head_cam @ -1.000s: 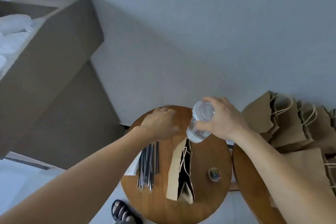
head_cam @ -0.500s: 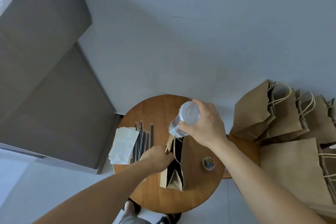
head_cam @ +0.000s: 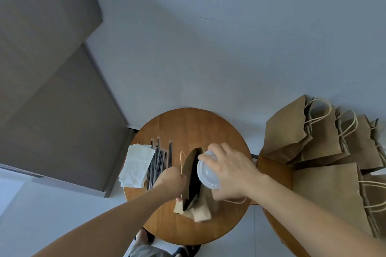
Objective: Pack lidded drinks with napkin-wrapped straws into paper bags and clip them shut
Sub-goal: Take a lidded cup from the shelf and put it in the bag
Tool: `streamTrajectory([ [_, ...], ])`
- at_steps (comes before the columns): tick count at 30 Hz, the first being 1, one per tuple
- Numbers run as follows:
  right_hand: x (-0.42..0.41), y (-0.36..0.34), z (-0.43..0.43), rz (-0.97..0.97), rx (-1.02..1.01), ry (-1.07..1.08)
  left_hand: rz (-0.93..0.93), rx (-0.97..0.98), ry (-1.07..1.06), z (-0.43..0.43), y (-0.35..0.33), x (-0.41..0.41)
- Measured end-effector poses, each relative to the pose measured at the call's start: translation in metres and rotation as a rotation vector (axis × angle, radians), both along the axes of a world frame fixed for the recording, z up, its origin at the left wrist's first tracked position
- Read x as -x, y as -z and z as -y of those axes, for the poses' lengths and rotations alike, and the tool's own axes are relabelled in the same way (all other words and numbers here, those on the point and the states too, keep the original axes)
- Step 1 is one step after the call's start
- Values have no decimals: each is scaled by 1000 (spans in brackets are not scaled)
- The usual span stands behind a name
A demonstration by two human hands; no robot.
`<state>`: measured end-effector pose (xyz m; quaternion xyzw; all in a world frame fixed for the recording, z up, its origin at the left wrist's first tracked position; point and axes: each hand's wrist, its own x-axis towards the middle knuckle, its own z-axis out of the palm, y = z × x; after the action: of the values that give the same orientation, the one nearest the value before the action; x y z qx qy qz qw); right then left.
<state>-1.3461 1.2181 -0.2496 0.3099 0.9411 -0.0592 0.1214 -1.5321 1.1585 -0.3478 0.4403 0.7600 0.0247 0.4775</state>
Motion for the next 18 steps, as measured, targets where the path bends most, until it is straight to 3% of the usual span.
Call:
streamTrajectory([
  [2,6,16,4,64,29,-97,42,-19,70,1,-10,-4],
  [4,6,29,5,42,93,-58,53,-29,127,4,-17,-4],
  [8,4,41,11,-209,272,420,64,-23,132,8,-24,7],
  [11,7,41,15,-406,274,728,46,-16,143,10,-23,13],
  [18,16,38,14,-697,444,1013,-8,-41,245,4,-7,17],
])
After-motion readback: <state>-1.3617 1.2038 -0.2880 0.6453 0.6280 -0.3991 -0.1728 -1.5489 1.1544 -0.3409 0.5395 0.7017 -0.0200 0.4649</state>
